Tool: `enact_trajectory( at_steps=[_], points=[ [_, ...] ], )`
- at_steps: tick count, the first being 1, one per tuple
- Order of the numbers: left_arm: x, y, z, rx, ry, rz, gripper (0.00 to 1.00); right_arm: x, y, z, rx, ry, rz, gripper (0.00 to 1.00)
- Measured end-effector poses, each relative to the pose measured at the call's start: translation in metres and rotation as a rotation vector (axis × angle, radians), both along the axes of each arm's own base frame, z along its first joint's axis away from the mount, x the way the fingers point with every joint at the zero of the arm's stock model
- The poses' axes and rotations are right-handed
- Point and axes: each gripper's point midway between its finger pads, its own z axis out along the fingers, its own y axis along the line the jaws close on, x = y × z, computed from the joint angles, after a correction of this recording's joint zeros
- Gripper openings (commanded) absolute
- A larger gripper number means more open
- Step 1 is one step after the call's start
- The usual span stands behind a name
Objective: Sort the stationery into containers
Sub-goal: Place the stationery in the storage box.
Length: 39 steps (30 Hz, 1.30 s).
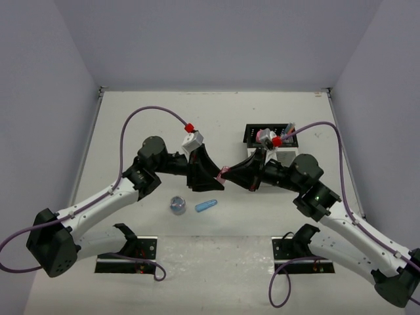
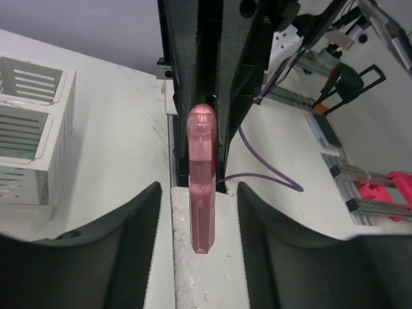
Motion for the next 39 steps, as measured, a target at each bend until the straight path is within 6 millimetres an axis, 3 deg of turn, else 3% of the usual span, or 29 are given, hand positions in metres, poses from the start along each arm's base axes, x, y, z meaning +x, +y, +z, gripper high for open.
enact_trajectory(
  at_steps=[2, 3, 6, 9, 13, 16, 20, 23, 33, 34, 36, 39],
  points=[
    [0.006, -0.002, -0.001, 0.012, 0.001, 0.021, 0.93, 0.003, -0.003, 0.004, 0.010, -0.009, -0.033, 0.00],
    [0.009, -0.004, -0.002, 0.021, 0.005, 0.040, 1.00, 0.005, -0.006, 0.007, 0.019, -0.018, -0.056, 0.00],
    [0.024, -0.005, -0.011, 0.077, 0.033, 0.127, 1.00, 0.012, -0.020, 0.019, 0.047, -0.043, -0.157, 0.00],
    [0.054, -0.002, -0.025, 0.186, 0.071, 0.315, 1.00, 0.035, -0.046, 0.020, 0.050, -0.023, -0.372, 0.00],
    [0.098, 0.022, -0.038, 0.341, 0.094, 0.617, 1.00, 0.071, -0.092, -0.003, -0.021, 0.058, -0.709, 0.00],
    [0.115, 0.044, -0.053, 0.443, 0.107, 0.768, 1.00, 0.097, -0.126, -0.038, -0.148, 0.125, -0.954, 0.00],
    [0.122, 0.064, -0.074, 0.550, 0.125, 0.871, 1.00, 0.115, -0.150, -0.087, -0.357, 0.186, -1.135, 0.00],
    [0.125, 0.069, -0.088, 0.604, 0.136, 0.897, 1.00, 0.121, -0.157, -0.112, -0.462, 0.210, -1.195, 0.00],
    [0.111, 0.054, -0.119, 0.713, 0.113, 0.814, 1.00, 0.136, -0.155, -0.138, -0.559, 0.222, -1.247, 0.08],
    [0.109, 0.052, -0.122, 0.722, 0.108, 0.802, 1.00, 0.136, -0.155, -0.140, -0.570, 0.224, -1.246, 0.12],
    [0.104, 0.046, -0.128, 0.743, 0.097, 0.775, 1.00, 0.137, -0.154, -0.143, -0.580, 0.224, -1.244, 0.52],
    [0.097, 0.039, -0.140, 0.776, 0.083, 0.736, 0.99, 0.138, -0.153, -0.144, -0.582, 0.224, -1.243, 0.71]
  ],
)
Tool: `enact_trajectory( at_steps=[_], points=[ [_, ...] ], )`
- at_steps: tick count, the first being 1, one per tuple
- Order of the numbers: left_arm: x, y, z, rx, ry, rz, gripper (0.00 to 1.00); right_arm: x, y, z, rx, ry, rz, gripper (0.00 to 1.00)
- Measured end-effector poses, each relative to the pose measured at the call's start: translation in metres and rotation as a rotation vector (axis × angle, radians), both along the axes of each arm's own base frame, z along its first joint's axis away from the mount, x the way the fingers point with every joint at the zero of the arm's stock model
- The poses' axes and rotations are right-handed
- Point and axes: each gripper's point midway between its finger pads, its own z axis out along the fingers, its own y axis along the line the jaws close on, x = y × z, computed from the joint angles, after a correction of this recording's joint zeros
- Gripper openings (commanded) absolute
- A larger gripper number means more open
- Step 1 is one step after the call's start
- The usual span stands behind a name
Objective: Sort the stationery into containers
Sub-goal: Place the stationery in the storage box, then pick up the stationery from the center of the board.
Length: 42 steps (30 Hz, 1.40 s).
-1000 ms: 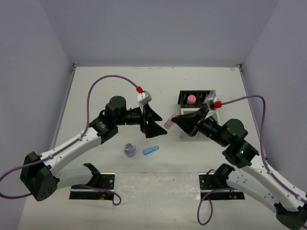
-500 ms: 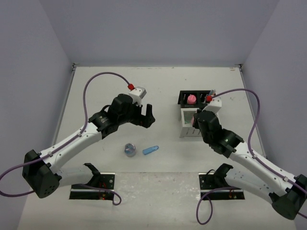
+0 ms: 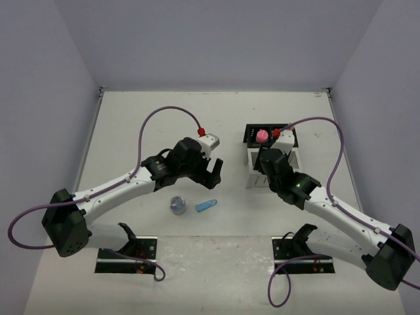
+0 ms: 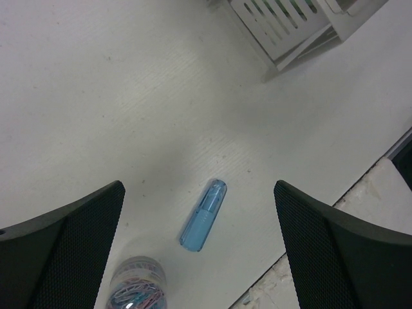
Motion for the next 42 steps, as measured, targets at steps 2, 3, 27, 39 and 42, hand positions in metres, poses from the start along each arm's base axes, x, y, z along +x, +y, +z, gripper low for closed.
enact_trajectory(
  at_steps=[2, 3, 27, 39, 42],
  points=[
    [-0.006, -0.004, -0.010, 0.024, 0.012, -0.027, 0.98, 0.000, 0.000, 0.000, -0.002, -0.001, 0.004, 0.76],
    [-0.009, -0.006, -0.016, 0.039, 0.021, -0.042, 0.97, 0.000, 0.000, 0.001, -0.002, -0.001, 0.005, 0.80],
    [-0.074, 0.005, -0.137, 0.456, 0.225, -0.207, 0.50, -0.028, -0.001, 0.066, 0.160, -0.149, 0.137, 0.83],
    [-0.067, 0.011, -0.138, 0.498, 0.210, -0.158, 0.00, -0.045, 0.011, 0.087, 0.258, -0.199, 0.256, 0.99],
    [-0.069, 0.014, -0.137, 0.494, 0.208, -0.156, 0.00, -0.053, 0.018, 0.097, 0.306, -0.227, 0.318, 0.99]
  ],
)
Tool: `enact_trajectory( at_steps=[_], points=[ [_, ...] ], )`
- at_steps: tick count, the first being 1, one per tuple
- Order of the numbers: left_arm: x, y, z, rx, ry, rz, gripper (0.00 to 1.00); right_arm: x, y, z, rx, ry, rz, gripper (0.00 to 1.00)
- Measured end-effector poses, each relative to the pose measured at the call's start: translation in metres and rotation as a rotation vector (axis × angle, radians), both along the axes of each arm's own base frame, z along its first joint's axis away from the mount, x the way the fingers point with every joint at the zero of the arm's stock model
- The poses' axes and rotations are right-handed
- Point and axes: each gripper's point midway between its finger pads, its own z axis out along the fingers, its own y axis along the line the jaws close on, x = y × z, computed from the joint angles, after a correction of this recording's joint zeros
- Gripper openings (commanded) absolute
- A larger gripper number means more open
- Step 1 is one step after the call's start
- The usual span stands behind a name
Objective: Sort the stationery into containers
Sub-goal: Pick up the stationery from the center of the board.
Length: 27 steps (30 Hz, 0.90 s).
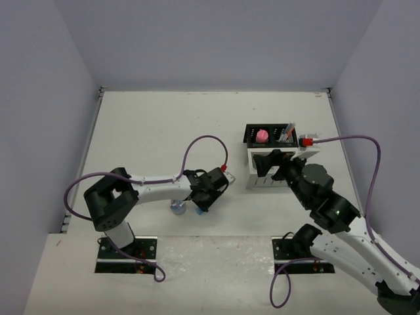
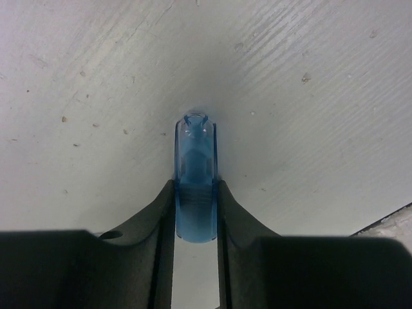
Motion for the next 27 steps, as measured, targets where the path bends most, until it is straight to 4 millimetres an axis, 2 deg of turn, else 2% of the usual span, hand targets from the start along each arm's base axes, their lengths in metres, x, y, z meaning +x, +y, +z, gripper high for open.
enact_trajectory(
  at_steps=[2, 4, 11, 13, 15, 20, 22, 23, 25, 26, 27],
  points=[
    [0.001, 0.001, 0.008, -0.017, -0.017, 0.005, 0.00, -0.006, 0.009, 0.006, 0.029, -0.014, 0.060, 0.99],
    [0.008, -0.004, 0.027, -0.076, -0.070, 0.023, 0.00, -0.011, 0.021, 0.008, 0.053, -0.010, 0.126, 0.98],
    [0.036, -0.028, 0.132, -0.447, -0.334, 0.099, 0.00, -0.018, 0.055, -0.005, 0.181, 0.083, 0.243, 0.86],
    [0.039, -0.032, 0.153, -0.542, -0.385, 0.105, 0.00, -0.020, 0.065, -0.014, 0.220, 0.133, 0.269, 0.84],
    [0.038, -0.034, 0.166, -0.622, -0.417, 0.101, 0.00, -0.021, 0.078, -0.020, 0.239, 0.180, 0.299, 0.82],
    [0.033, -0.041, 0.181, -0.728, -0.437, 0.075, 0.00, -0.028, 0.106, -0.035, 0.235, 0.263, 0.370, 0.73],
    [0.030, -0.046, 0.189, -0.772, -0.438, 0.056, 0.00, -0.031, 0.117, -0.038, 0.224, 0.279, 0.390, 0.62],
    [0.029, -0.048, 0.194, -0.793, -0.439, 0.047, 0.00, -0.032, 0.122, -0.039, 0.219, 0.284, 0.397, 0.61],
    [0.025, -0.051, 0.200, -0.823, -0.432, 0.027, 0.00, -0.030, 0.127, -0.039, 0.218, 0.285, 0.395, 0.49],
    [0.024, -0.053, 0.203, -0.839, -0.430, 0.017, 0.00, -0.029, 0.128, -0.039, 0.221, 0.286, 0.391, 0.41],
    [0.023, -0.055, 0.205, -0.850, -0.428, 0.009, 0.00, -0.029, 0.129, -0.039, 0.223, 0.287, 0.389, 0.28]
  ],
)
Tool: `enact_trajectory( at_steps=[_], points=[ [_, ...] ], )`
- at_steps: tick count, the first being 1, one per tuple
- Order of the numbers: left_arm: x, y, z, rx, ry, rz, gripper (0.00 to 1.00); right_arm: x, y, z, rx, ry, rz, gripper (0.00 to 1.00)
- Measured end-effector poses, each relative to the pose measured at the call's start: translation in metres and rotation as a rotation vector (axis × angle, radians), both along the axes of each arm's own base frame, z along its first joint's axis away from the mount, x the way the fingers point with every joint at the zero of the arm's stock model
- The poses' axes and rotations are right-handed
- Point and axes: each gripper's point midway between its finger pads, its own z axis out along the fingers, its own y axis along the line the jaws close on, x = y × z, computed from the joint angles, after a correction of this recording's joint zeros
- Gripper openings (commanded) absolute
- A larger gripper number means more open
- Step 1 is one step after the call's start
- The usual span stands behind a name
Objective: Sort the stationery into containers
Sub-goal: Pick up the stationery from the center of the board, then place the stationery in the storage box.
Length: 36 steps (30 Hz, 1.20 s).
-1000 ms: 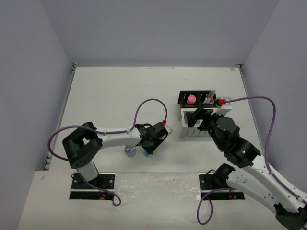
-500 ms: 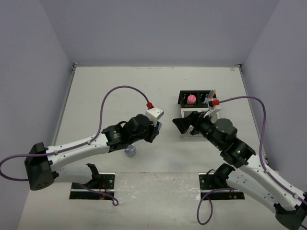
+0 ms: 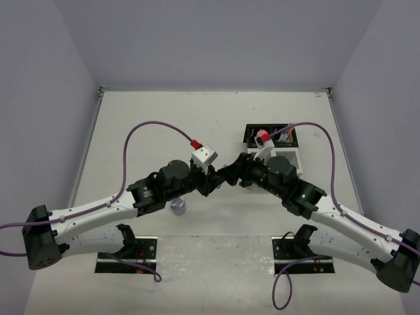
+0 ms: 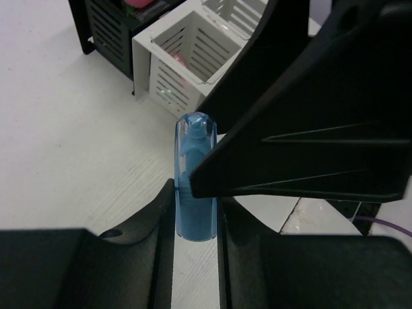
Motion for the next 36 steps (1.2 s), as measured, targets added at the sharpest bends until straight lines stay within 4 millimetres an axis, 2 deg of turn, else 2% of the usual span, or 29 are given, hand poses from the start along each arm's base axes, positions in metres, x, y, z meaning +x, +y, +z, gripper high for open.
enact_trajectory(
  at_steps=[1, 4, 6, 7, 8, 9, 10, 11, 14, 17, 22, 26, 29, 31, 33, 35, 36],
  points=[
    [-0.001, -0.001, 0.001, -0.004, 0.000, -0.007, 0.00, 0.000, 0.001, 0.000, 0.001, 0.000, 0.000, 0.15],
    [-0.002, -0.002, 0.002, -0.010, -0.001, -0.016, 0.00, 0.000, 0.004, 0.000, -0.004, -0.004, 0.004, 0.00],
    [-0.001, 0.000, 0.003, -0.008, -0.004, -0.008, 0.00, 0.002, 0.006, 0.000, -0.010, -0.006, 0.001, 0.00],
    [0.000, 0.001, 0.002, -0.005, -0.004, -0.002, 0.12, 0.002, 0.007, 0.000, -0.012, -0.010, 0.003, 0.00],
    [0.000, 0.001, 0.002, -0.004, -0.005, 0.001, 0.31, 0.002, 0.008, 0.000, -0.016, -0.012, 0.004, 0.00],
    [0.001, 0.001, 0.002, -0.001, -0.004, 0.005, 0.85, 0.002, 0.008, 0.000, -0.018, -0.014, 0.004, 0.00],
    [0.001, 0.002, 0.002, 0.000, -0.004, 0.011, 0.95, 0.002, 0.007, 0.000, -0.022, -0.018, 0.002, 0.00],
    [0.002, 0.003, 0.002, 0.004, -0.004, 0.017, 1.00, 0.002, 0.007, 0.000, -0.026, -0.025, -0.001, 0.00],
    [0.007, 0.006, 0.006, 0.020, 0.003, 0.054, 1.00, 0.008, -0.001, 0.000, -0.071, -0.052, -0.040, 0.00],
    [0.015, 0.014, 0.012, 0.046, 0.008, 0.125, 1.00, 0.023, -0.023, 0.004, -0.140, -0.101, -0.154, 0.00],
    [0.029, 0.048, 0.006, 0.135, 0.029, 0.305, 1.00, 0.054, -0.082, 0.004, -0.289, -0.159, -0.428, 0.00],
    [0.031, 0.078, -0.003, 0.204, 0.045, 0.419, 1.00, 0.077, -0.131, -0.006, -0.412, -0.151, -0.625, 0.00],
    [0.030, 0.088, -0.003, 0.214, 0.050, 0.453, 1.00, 0.094, -0.162, -0.018, -0.492, -0.124, -0.736, 0.00],
    [0.030, 0.091, -0.002, 0.207, 0.051, 0.461, 1.00, 0.100, -0.172, -0.024, -0.530, -0.114, -0.767, 0.00],
    [0.029, 0.093, -0.003, 0.207, 0.056, 0.468, 1.00, 0.105, -0.173, -0.029, -0.555, -0.111, -0.769, 0.01],
    [0.028, 0.096, -0.008, 0.219, 0.068, 0.474, 1.00, 0.108, -0.170, -0.034, -0.579, -0.109, -0.757, 0.12],
    [0.027, 0.097, -0.011, 0.226, 0.074, 0.477, 1.00, 0.110, -0.169, -0.038, -0.591, -0.106, -0.750, 0.25]
  ],
)
